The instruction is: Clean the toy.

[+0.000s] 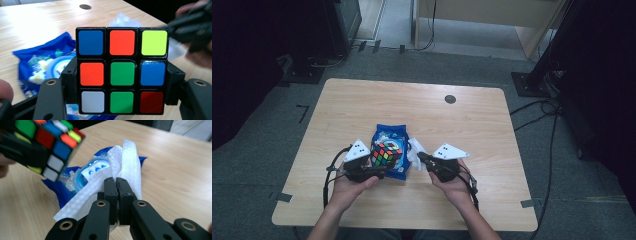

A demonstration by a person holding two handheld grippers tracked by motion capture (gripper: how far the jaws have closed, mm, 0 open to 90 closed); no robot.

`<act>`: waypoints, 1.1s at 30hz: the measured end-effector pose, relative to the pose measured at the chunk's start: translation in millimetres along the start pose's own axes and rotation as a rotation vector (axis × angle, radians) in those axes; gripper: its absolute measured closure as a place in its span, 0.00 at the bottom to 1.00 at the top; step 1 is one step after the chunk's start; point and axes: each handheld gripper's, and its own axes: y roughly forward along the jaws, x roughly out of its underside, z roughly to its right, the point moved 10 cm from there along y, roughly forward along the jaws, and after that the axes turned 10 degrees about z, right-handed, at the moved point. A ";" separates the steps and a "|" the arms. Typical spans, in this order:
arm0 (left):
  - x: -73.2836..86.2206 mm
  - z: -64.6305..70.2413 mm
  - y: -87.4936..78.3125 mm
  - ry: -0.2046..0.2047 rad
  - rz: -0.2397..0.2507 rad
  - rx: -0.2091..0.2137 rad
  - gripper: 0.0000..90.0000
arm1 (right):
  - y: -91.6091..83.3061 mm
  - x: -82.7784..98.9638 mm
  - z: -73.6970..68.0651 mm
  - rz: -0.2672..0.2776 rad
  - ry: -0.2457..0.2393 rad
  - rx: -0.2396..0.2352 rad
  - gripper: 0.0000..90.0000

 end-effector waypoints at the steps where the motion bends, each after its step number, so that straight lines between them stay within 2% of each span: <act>1: 1.4 3.4 2.6 0.015 -0.005 0.003 0.37 | -6.7 -6.2 2.2 0.020 0.002 0.009 0.98; 3: 4.1 9.9 7.4 0.049 -0.014 0.002 0.37 | -17.8 -19.7 2.6 0.064 0.039 -0.003 0.98; 5: 6.7 16.0 11.4 0.078 -0.023 0.008 0.38 | -26.4 -31.6 -1.8 0.097 0.040 -0.017 0.98; 9: 10.0 27.8 17.6 0.109 -0.026 0.032 0.37 | -34.2 -47.9 -24.9 0.143 0.048 -0.099 0.98; 13: 8.1 40.9 20.3 0.136 -0.011 0.068 0.37 | -30.4 -49.9 -49.0 0.156 -0.004 -0.132 0.96; 16: 7.1 50.2 20.6 0.159 -0.003 0.089 0.38 | -26.0 -47.5 -58.2 0.155 -0.027 -0.140 0.95; 19: 6.4 54.8 19.4 0.170 -0.002 0.101 0.38 | -22.9 -46.3 -58.1 0.165 -0.027 -0.126 0.98; 22: 3.3 55.9 17.1 0.181 0.014 0.096 0.38 | -21.1 -43.2 -55.8 0.167 -0.028 -0.116 0.99; 26: 0.2 58.5 15.0 0.189 0.023 0.105 0.38 | -19.9 -40.2 -47.6 0.171 -0.024 -0.088 0.99; 30: -3.5 58.3 12.7 0.183 0.038 0.108 0.38 | -18.0 -31.5 -35.5 0.147 -0.041 -0.036 0.99; 33: -7.0 55.5 9.7 0.170 0.056 0.108 0.38 | -15.5 -21.8 -25.4 0.115 -0.028 -0.006 1.00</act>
